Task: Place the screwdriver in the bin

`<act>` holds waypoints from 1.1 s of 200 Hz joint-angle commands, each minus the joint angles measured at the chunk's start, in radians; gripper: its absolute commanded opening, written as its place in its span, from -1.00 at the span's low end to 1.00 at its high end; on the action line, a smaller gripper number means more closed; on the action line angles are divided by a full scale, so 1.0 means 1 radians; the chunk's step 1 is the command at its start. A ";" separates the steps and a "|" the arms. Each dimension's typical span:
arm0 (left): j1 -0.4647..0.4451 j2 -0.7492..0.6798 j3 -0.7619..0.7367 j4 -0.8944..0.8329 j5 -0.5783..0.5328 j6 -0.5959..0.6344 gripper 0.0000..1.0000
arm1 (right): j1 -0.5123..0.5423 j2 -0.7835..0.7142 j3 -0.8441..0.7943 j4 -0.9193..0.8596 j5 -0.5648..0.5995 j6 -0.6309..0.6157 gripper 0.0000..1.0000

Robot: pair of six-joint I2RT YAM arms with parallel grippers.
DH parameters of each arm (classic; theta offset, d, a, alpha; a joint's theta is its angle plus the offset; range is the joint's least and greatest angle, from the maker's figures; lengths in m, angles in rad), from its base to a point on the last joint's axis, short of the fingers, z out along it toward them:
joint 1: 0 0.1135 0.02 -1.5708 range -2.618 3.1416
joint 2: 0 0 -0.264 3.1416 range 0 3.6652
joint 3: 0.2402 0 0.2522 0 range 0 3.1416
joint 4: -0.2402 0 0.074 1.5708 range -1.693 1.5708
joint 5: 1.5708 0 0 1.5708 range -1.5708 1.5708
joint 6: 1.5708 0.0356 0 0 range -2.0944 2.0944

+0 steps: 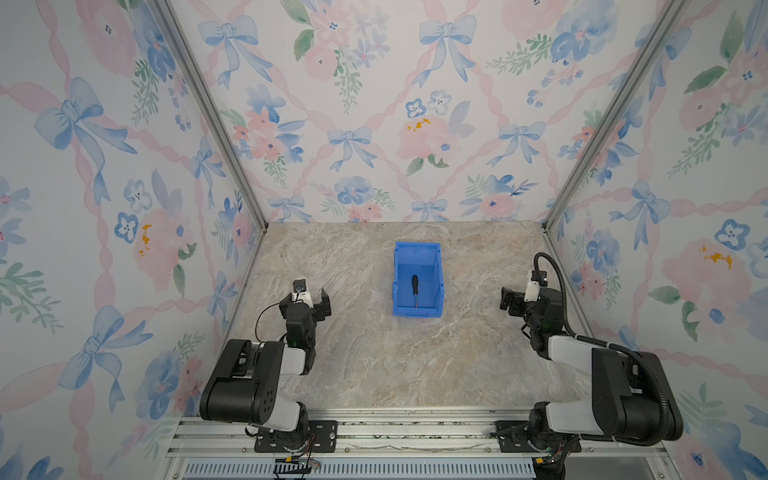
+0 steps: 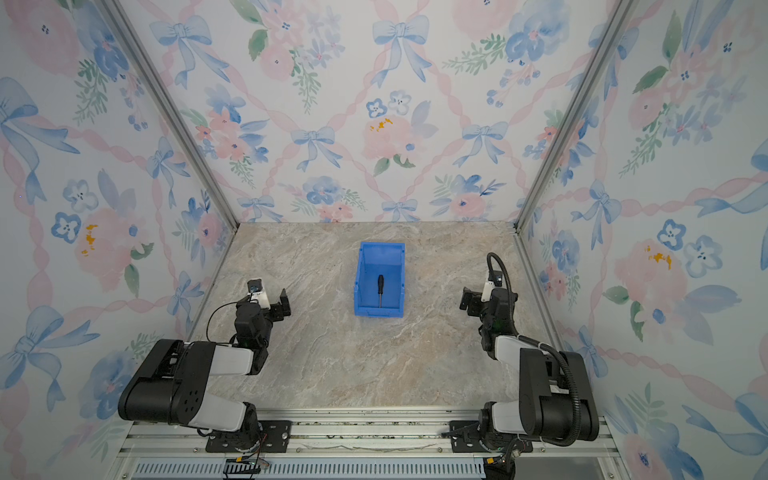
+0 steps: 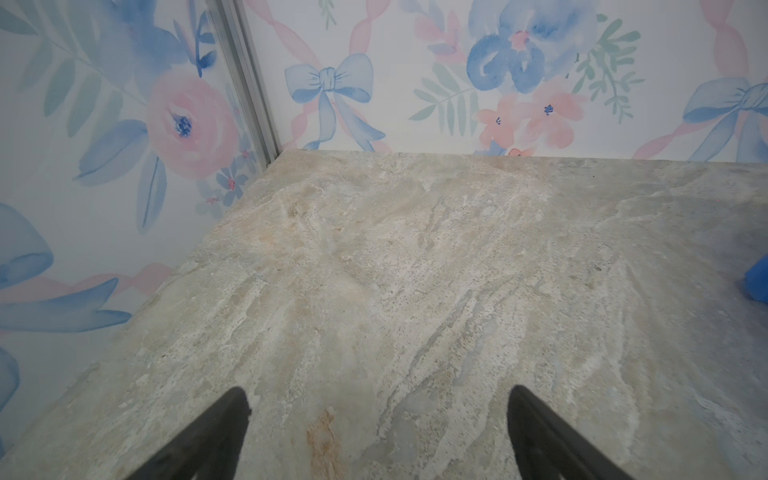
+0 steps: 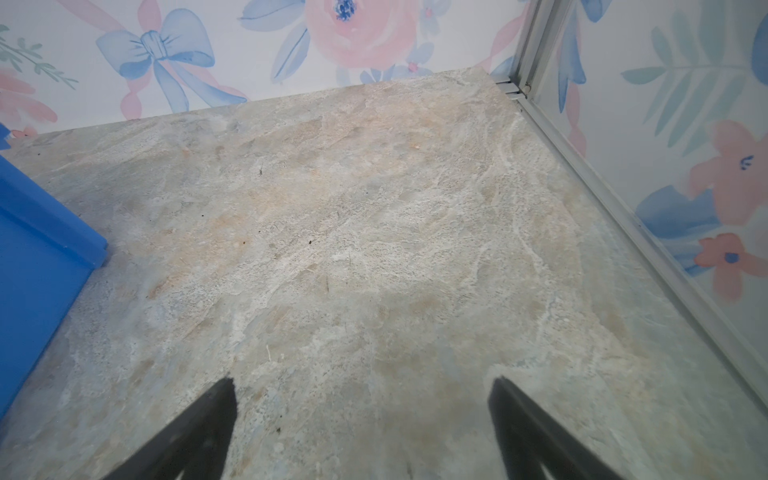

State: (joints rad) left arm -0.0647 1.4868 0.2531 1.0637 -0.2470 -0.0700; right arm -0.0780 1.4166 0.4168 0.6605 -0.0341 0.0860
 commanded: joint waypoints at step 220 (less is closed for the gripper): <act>0.011 0.073 -0.004 0.118 0.074 0.039 0.95 | 0.094 0.118 -0.009 0.188 0.046 -0.082 0.94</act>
State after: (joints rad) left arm -0.0616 1.5440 0.2581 1.1584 -0.1837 -0.0513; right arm -0.0010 1.5291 0.4210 0.8173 -0.0326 0.0223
